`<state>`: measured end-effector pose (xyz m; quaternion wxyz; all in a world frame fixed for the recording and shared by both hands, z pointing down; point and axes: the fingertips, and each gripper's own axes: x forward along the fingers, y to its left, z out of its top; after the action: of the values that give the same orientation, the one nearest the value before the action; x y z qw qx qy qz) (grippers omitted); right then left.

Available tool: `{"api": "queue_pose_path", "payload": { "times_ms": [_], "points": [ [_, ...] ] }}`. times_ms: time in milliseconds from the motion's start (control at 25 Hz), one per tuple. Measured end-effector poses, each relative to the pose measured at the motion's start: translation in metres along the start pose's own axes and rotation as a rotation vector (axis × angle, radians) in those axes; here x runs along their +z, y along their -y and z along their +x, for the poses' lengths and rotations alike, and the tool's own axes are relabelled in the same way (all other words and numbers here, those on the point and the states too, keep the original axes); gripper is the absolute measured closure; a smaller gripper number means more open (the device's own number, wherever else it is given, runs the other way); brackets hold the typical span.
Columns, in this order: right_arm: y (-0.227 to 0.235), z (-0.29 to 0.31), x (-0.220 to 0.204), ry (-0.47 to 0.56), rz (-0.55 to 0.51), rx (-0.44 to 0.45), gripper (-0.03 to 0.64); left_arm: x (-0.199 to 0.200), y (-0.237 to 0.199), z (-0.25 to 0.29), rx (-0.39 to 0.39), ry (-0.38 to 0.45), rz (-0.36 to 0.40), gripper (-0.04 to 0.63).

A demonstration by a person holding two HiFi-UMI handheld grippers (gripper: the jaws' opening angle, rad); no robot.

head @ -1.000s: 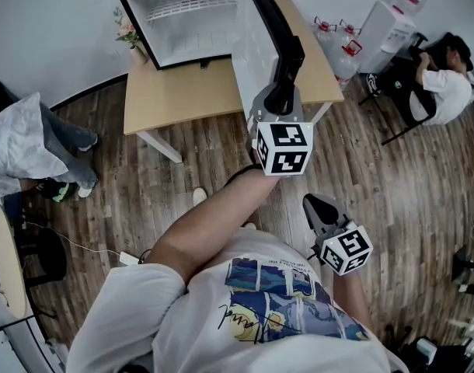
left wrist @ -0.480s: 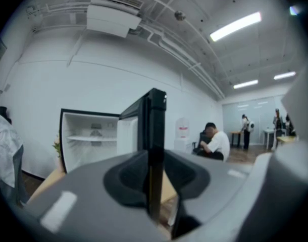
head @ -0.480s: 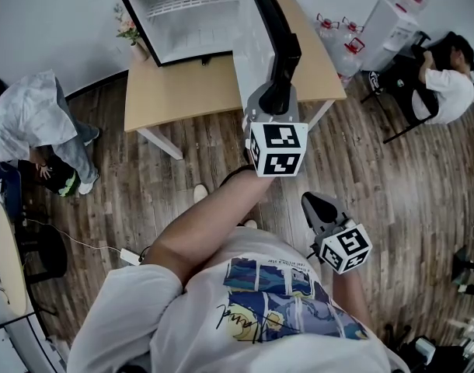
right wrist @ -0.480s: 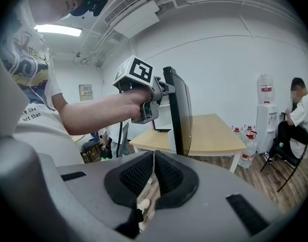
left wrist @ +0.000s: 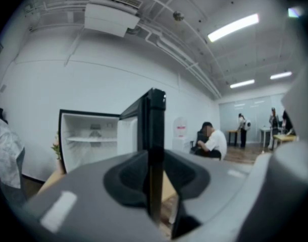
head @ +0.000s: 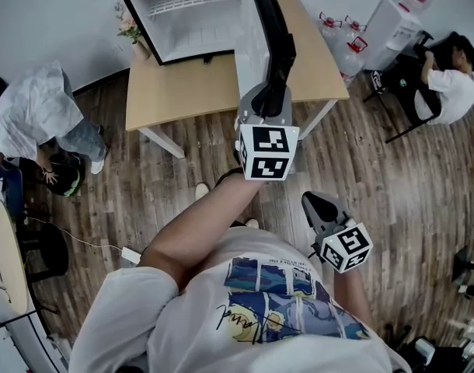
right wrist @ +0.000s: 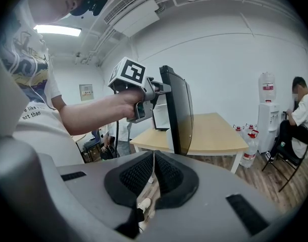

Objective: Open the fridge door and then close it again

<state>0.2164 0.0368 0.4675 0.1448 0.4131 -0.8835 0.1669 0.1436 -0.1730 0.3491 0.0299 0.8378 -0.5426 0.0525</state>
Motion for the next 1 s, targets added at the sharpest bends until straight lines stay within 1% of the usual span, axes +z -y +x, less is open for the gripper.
{"api": "queue_pose_path", "payload": {
  "times_ms": [120, 320, 720, 1000],
  "points": [
    [0.000, 0.003, 0.003, 0.000, -0.006, 0.006, 0.597, 0.001, -0.007, -0.003, -0.009, 0.000, 0.002, 0.486],
    [-0.002, 0.008, 0.004, -0.005, -0.013, 0.021, 0.597, 0.000, -0.014, -0.007, -0.049, -0.009, 0.006, 0.486],
    [-0.003, 0.019, 0.009, -0.016, -0.031, 0.039, 0.597, -0.003, -0.040, -0.020, -0.068, -0.009, 0.010, 0.485],
    [-0.004, 0.031, 0.013, -0.025, -0.041, 0.041, 0.597, -0.006, -0.064, -0.029, -0.101, -0.001, 0.017, 0.485]
  ]
}}
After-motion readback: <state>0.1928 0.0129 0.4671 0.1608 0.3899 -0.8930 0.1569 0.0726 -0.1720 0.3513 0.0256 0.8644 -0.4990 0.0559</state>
